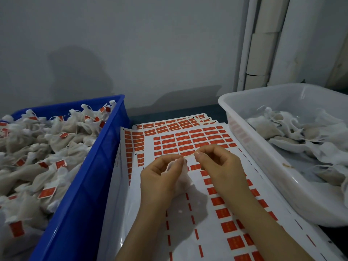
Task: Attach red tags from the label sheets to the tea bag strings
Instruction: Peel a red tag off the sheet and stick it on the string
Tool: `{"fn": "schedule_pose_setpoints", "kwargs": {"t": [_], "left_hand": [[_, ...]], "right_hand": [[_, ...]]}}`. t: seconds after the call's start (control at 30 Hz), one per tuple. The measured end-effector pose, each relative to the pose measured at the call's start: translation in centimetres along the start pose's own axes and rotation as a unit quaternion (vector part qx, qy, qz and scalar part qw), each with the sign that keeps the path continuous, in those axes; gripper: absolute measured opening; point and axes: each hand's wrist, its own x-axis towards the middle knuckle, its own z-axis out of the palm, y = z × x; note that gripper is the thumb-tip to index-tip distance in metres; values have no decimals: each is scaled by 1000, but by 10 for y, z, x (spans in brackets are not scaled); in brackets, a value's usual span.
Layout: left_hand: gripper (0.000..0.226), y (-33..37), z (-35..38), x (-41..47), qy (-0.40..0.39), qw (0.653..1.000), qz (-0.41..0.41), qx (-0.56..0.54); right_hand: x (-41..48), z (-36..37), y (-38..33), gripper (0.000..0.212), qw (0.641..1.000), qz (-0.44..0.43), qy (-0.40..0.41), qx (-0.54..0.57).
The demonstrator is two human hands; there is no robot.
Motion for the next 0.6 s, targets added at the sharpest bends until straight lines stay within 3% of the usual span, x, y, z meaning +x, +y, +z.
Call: {"fn": "schedule_pose_setpoints", "kwargs": {"t": [0.17,0.4,0.6], "left_hand": [[19,1,-2,-2,-9,1000,15,-19],[3,-4,-5,1,-8,999,13,-38],[6,-4,-2,1,-19,999,35,-6]], "right_hand": [[1,-2,0,7,999,27,14,14],[6,-11,-8,9,992,88,67,56],[6,-14,-11,9,983,134,90,83]]}}
